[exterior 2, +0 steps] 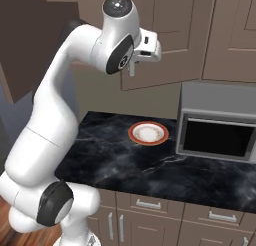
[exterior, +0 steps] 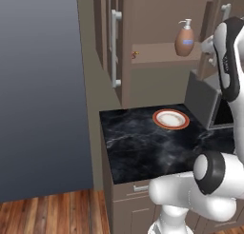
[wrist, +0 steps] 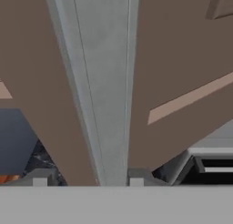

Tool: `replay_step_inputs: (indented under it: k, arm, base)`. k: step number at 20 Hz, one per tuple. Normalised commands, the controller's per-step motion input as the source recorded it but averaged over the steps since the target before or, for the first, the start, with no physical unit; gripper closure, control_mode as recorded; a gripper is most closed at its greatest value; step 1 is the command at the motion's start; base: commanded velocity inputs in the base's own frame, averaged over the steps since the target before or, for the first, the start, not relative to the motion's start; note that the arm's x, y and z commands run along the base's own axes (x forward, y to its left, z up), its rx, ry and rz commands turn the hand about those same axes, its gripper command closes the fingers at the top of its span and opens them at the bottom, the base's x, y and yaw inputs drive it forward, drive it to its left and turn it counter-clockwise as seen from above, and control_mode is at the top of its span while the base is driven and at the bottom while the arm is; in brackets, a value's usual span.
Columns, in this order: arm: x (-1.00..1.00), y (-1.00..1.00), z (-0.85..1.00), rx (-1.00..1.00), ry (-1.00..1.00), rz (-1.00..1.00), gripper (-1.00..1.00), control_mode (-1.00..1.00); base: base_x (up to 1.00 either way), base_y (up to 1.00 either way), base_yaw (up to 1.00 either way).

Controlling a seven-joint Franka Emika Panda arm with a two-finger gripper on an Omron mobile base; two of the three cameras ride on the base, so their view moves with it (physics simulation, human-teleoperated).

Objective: Pick the bar soap and soap dispenser from the cabinet and place them on the counter.

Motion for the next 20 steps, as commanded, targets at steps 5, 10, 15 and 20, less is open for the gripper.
replay_step_inputs:
  k: [5,10,15,20]
  arm:
    - [-0.49,-0.55,-0.10,0.00,0.00,0.00,1.00,-1.00]
    - [-0.46,-0.53,-0.10,0.00,0.00,0.00,1.00,-1.00]
    - [-0.43,-0.53,-0.10,0.00,0.00,0.00,1.00,-1.00]
    - [-0.35,-0.53,-0.05,0.00,0.01,0.00,1.00,-1.00]
  base:
    - [0.00,0.00,0.00]
    - [0.00,0.00,0.00]
    - [0.00,0.00,0.00]
    - [0.00,0.00,0.00]
